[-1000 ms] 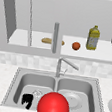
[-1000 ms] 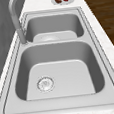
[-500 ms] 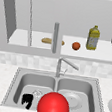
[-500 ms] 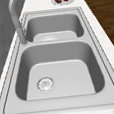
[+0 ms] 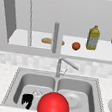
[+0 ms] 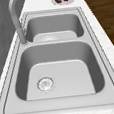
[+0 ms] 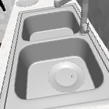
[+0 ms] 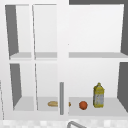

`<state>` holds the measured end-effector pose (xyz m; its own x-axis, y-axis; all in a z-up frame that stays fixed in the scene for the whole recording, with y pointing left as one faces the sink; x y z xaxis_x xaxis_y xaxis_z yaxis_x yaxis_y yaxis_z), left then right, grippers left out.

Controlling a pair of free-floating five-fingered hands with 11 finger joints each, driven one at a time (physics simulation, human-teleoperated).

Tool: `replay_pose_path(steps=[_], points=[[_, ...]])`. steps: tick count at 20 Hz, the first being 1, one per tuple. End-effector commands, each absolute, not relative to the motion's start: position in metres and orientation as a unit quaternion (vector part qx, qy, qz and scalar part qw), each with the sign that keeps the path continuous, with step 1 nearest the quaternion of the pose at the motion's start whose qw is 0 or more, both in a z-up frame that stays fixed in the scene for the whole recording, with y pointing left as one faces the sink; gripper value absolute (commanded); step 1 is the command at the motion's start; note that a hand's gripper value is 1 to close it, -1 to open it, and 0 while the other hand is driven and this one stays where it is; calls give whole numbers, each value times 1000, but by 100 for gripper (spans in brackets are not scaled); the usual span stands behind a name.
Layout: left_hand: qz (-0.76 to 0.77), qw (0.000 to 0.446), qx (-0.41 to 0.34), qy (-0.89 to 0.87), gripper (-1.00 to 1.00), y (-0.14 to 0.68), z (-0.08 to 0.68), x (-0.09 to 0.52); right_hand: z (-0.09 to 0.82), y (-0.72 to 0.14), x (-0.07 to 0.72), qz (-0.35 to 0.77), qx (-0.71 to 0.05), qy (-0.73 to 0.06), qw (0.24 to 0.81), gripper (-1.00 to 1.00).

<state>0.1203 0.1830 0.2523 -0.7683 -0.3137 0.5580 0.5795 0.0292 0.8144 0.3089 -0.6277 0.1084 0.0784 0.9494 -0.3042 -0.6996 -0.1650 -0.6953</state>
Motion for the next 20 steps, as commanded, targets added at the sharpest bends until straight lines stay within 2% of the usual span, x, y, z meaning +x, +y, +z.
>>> replay_pose_path(steps=[1, 7, 8, 18, 20], points=[[-689, 324, -104, -640, 0, 183, 252, 120, 96, -624, 308, 628, -365, -145, 671, -100], [-689, 324, -104, -640, 0, 183, 252, 120, 89, -617, 305, 624, -381, -135, 669, -100], [-689, 324, -104, -640, 0, 183, 252, 120, 88, -617, 305, 624, -383, -133, 668, 100], [-689, 324, -104, -640, 0, 183, 252, 120, 77, -601, 331, 556, -513, -172, 631, 100], [-689, 324, -104, -640, 0, 183, 252, 120, 83, -605, 330, 572, -527, -185, 600, 100]])
